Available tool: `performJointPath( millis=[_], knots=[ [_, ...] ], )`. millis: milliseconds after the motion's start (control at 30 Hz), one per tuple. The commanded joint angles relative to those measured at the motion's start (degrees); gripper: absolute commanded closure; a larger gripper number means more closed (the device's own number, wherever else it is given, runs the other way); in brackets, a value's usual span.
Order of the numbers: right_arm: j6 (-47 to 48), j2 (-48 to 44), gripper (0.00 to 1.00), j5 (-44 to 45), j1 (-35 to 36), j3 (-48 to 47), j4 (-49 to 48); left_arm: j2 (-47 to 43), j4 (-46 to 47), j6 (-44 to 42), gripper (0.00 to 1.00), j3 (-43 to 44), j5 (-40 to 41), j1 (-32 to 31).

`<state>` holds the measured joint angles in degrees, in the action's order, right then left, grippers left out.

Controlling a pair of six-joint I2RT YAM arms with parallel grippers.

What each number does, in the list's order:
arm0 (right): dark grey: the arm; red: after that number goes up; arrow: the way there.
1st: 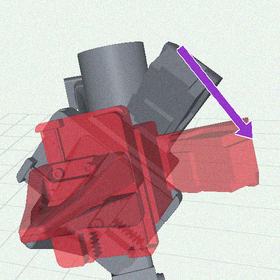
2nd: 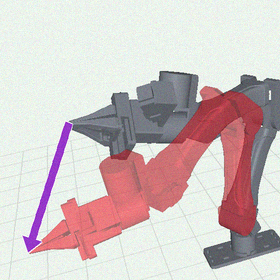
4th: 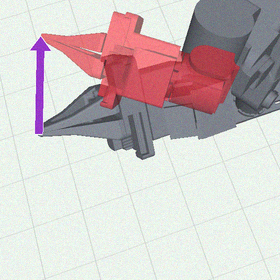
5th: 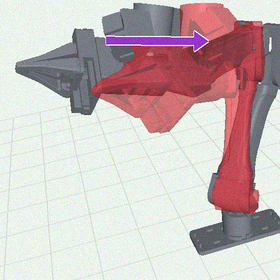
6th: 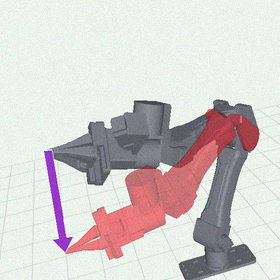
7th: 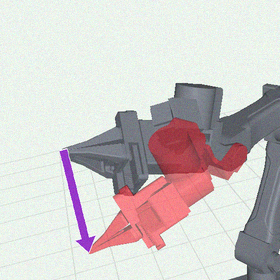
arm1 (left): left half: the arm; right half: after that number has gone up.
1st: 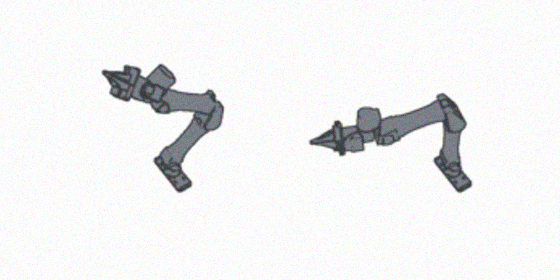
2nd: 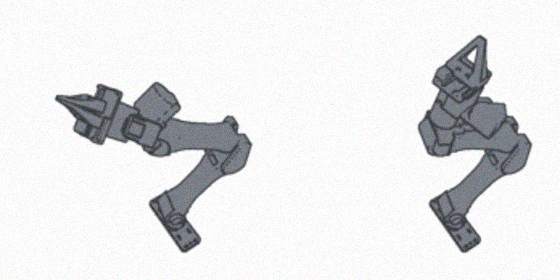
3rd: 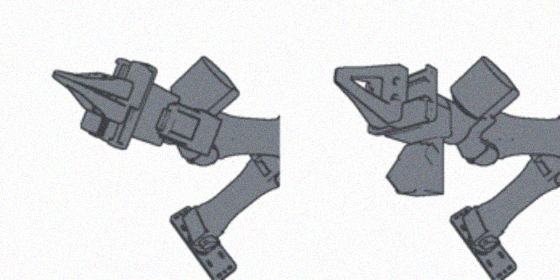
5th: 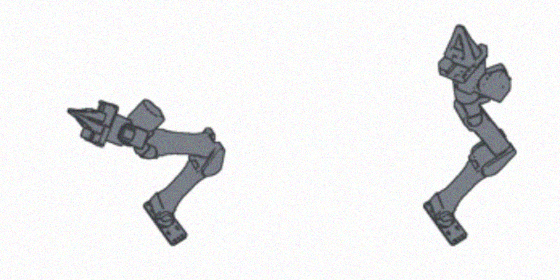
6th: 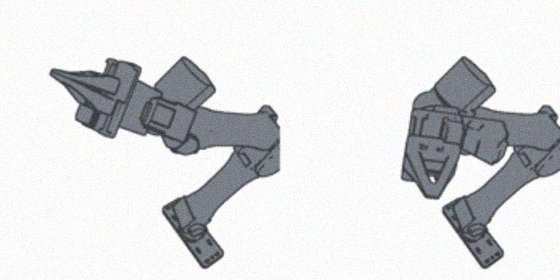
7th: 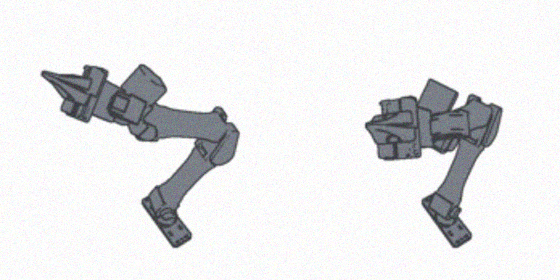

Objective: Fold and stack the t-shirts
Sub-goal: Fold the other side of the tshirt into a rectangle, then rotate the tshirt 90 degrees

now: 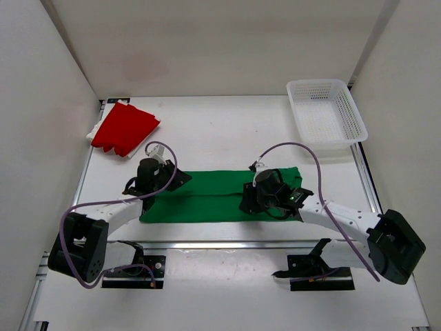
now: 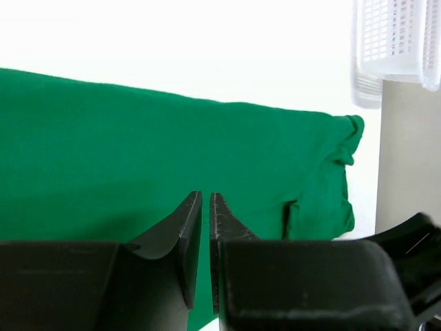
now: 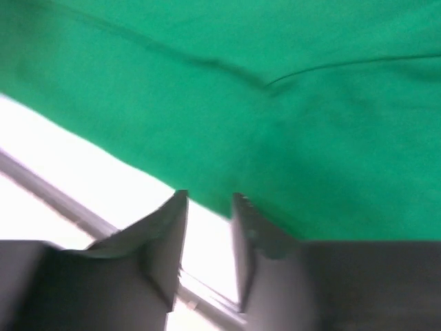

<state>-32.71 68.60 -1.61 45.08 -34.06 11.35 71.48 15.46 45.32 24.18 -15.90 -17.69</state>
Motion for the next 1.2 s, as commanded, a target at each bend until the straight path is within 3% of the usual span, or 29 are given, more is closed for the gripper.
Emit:
performJointPath(
  millis=[0, 100, 167, 233, 433, 533, 633, 733, 800, 867, 900, 933, 967, 1067, 1167],
  knots=[
    [-1.22, -0.66, 0.64, -3.05, 0.54, -1.88, 0.85, -0.38, 1.94, 1.0, 0.79, 2.71, -1.33, 0.29],
    [2.38, -3.02, 0.66, -1.74, -2.79, -2.59, 2.7, -0.56, 2.03, 1.09, 0.79, 2.8, -0.37, -0.58],
    [3.53, -4.08, 0.79, -1.64, -6.83, -0.75, -0.26, -0.03, 2.37, 1.26, 0.79, 2.71, 0.6, -1.29],
    [4.76, -3.21, 1.0, -2.69, -13.93, 0.39, -2.38, 1.64, 3.52, 1.26, 0.79, 1.92, 0.96, -1.9],
    [8.62, 10.55, 1.0, 0.11, -22.66, -2.4, -9.86, 4.98, 3.18, 0.31, 0.78, 3.58, -0.98, -4.0],
    [9.77, 20.83, 1.0, -1.38, -24.33, -8.99, -9.33, 3.58, -4.63, -4.96, 0.74, 7.97, 1.04, -9.0],
    [10.47, 31.38, 1.0, -4.1, -25.74, -18.74, -8.02, 2.79, -6.06, -7.17, 0.71, 10.0, -1.58, -11.83],
    [10.38, 44.55, 1.0, -7.7, -27.14, -35.59, -4.07, 2.87, -11.14, -9.45, 0.72, 12.98, -2.47, -12.54],
    [12.22, 53.63, 1.0, -7.62, -27.33, -55.56, 2.5, 1.74, -13.17, -10.34, 0.7, 13.78, -2.91, -12.1],
    [13.89, 68.52, 0.99, -8.84, -27.24, -77.04, 11.79, 0.33, -13.8, -10.43, 0.68, 12.56, -2.82, -11.4],
    [15.21, 72.6, 1.0, -10.77, -27.24, -95.48, 19.68, -0.89, -13.88, -10.34, 0.68, 12.03, -2.38, -11.22],
    [15.39, 81.78, 1.0, -11.31, -27.33, -106.1, 23.85, -1.78, -14.14, -10.43, 0.68, 10.98, -1.25, -11.14],
    [15.31, 88.4, 1.0, -12.18, -27.5, -125.96, 29.11, -2.48, -14.93, -10.43, 0.69, 10.28, -0.98, -10.96],
    [11.79, 76.74, 1.0, -19.3, -28.91, -113.7, 21.8, -3.89, -17.47, -11.3, 0.74, 8.87, -0.1, -9.73],
    [19.85, 66.88, 0.9, -12.2, -25.76, -108.33, 26.78, -5.73, -18.36, -11.83, 0.8, 7.73, 1.21, -7.89]
  ],
)
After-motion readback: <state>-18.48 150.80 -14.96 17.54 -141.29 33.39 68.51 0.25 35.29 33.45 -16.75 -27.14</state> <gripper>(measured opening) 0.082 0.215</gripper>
